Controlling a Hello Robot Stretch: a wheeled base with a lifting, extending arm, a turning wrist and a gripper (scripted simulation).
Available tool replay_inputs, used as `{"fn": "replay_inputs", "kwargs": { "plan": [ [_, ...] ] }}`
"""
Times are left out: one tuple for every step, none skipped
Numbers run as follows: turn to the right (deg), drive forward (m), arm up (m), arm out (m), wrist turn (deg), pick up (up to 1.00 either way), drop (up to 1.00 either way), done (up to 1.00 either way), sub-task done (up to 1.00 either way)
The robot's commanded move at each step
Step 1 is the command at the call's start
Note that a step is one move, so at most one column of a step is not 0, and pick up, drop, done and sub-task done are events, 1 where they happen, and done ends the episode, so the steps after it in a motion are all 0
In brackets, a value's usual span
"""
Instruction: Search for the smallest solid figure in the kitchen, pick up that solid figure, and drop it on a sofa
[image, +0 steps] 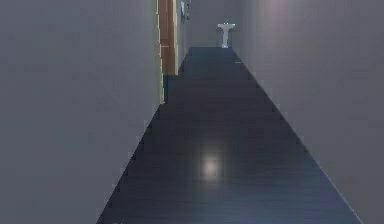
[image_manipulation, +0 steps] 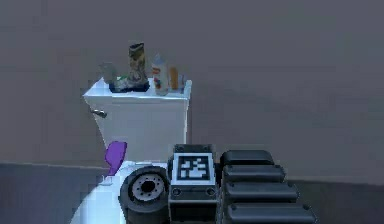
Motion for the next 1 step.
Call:
{"fn": "replay_inputs", "kwargs": {
  "plan": [
    [0.0, 1.00, 0.00, 0.00, 0.0, 0.00, 0.00, 0.00, 0.00]
  ]
}}
